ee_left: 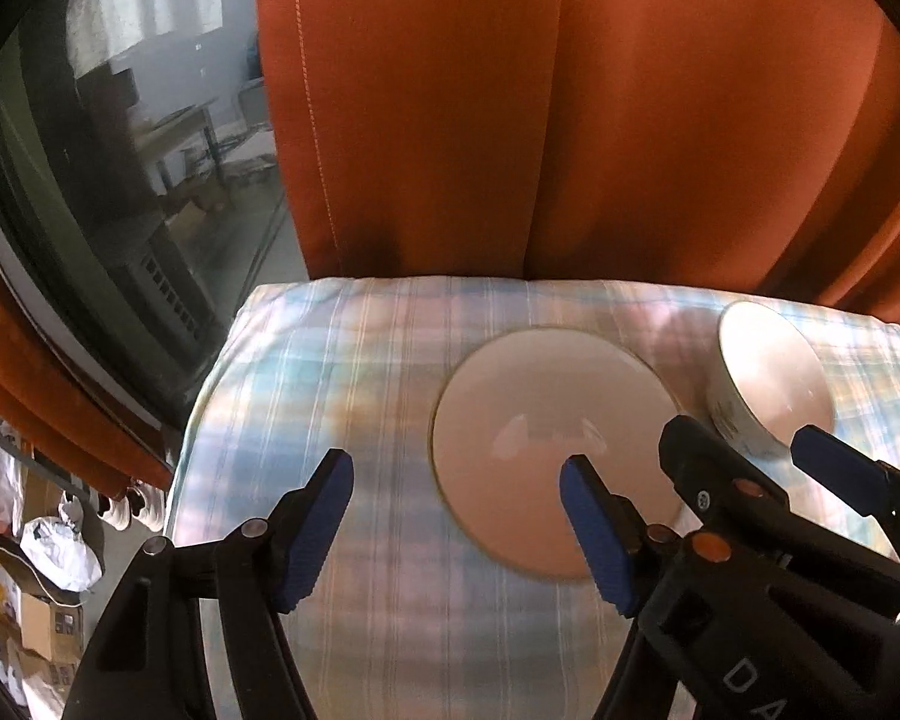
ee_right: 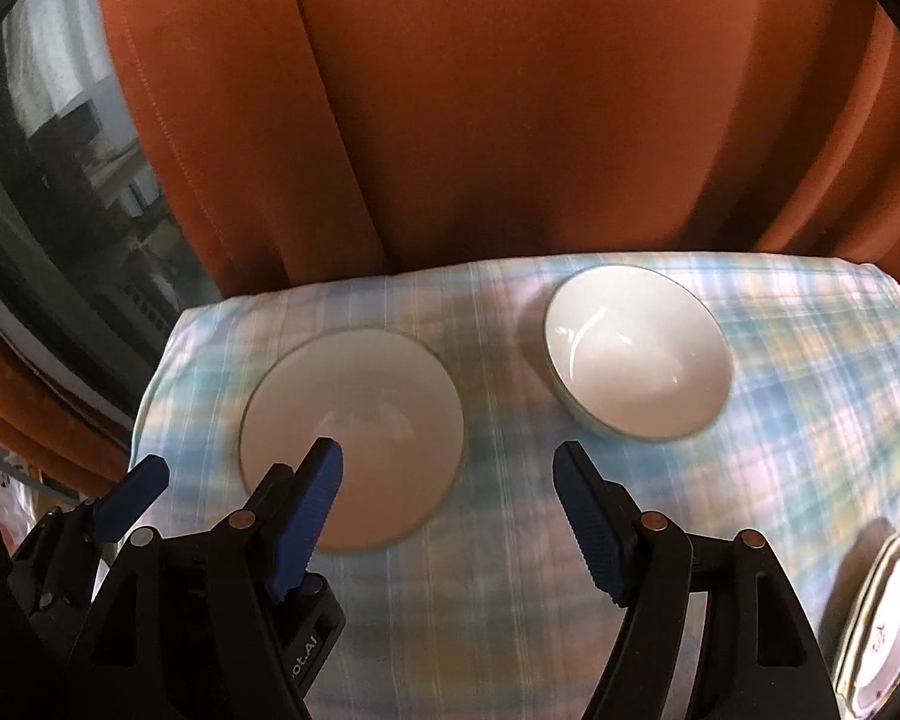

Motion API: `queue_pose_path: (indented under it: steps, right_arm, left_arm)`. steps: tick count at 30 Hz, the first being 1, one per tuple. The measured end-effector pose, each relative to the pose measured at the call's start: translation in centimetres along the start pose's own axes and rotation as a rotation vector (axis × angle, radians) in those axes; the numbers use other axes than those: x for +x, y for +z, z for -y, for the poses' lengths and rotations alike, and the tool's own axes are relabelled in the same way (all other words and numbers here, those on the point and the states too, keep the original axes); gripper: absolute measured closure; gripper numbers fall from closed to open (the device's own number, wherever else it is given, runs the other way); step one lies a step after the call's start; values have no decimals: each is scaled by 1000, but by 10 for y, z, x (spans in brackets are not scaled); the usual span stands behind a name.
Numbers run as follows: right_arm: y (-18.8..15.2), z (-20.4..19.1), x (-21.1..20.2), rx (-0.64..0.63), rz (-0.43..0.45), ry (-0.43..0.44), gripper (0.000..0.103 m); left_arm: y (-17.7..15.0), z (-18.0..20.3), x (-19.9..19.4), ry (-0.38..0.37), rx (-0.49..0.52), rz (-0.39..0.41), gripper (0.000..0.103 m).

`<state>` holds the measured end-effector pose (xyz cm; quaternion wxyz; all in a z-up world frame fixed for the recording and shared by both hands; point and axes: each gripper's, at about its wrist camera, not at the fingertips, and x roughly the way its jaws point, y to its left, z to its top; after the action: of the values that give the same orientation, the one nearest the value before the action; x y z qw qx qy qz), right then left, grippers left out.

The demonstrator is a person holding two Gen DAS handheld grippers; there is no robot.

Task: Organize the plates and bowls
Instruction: 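Move both grippers to a white floral bowl and clamp its rim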

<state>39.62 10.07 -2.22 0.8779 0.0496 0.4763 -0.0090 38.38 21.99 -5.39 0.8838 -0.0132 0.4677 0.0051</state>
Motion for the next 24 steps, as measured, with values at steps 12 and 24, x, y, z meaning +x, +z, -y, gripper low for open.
queue_pose_path:
  steps: [12, 24]
  right_arm:
    - [15, 3, 50, 36, -6, 11, 33]
    - [19, 2, 75, 12, -50, 48, 74]
  left_arm:
    - [14, 1, 54, -9, 7, -42, 44]
    - [17, 4, 72, 27, 13, -59, 76]
